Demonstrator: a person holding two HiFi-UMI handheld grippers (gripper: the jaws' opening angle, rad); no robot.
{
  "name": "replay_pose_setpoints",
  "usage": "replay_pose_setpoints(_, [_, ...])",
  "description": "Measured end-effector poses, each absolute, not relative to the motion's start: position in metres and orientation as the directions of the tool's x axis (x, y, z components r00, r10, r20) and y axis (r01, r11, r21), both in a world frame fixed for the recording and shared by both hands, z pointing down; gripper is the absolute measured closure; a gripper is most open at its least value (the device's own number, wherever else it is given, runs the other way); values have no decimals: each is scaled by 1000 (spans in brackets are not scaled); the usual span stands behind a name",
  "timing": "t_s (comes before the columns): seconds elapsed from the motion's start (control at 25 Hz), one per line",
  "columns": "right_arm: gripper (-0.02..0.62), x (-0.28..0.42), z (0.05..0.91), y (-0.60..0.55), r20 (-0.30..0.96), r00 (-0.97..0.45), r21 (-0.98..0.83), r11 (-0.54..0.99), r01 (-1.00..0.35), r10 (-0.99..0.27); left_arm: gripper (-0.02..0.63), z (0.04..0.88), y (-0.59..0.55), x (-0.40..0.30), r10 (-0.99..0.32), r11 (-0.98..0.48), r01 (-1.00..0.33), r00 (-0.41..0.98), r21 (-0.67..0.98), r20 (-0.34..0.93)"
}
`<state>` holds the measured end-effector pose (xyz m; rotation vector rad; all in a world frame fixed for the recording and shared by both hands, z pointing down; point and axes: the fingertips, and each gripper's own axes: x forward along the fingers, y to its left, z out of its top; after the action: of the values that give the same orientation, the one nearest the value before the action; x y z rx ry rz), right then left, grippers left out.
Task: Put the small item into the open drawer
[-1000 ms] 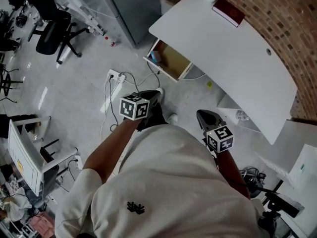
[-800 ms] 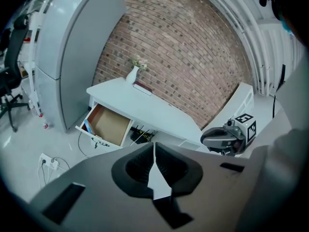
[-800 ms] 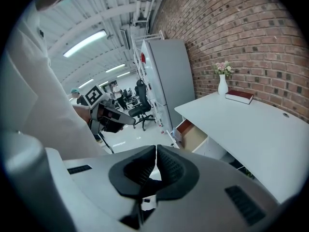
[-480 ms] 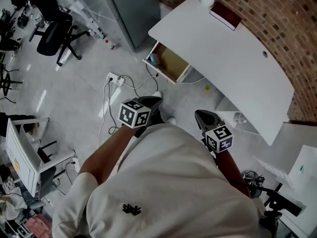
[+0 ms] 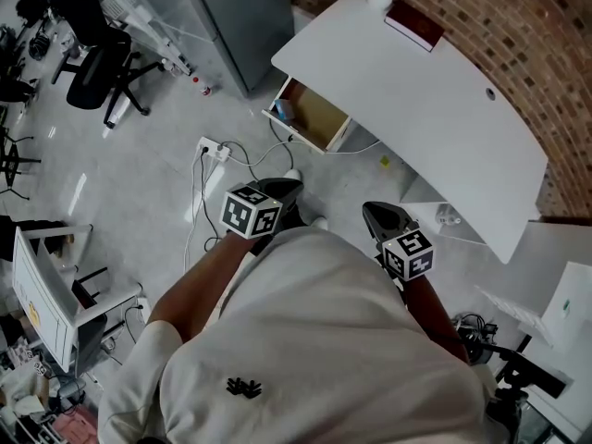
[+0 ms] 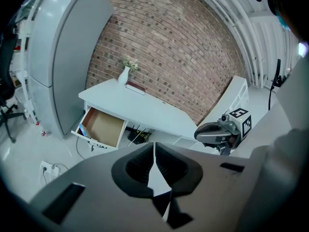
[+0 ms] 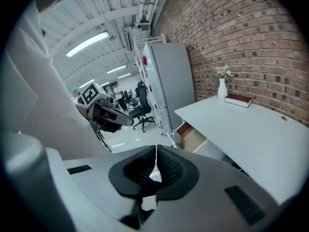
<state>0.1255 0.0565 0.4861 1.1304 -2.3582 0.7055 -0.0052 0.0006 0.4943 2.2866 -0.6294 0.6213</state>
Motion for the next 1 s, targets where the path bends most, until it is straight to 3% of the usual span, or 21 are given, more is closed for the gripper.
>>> replay_pose_setpoints(1.0, [566,123,493,72,580,-569,-240,546,-803,-583,574,509,12,-4,-254,-654,-590,761,474,597])
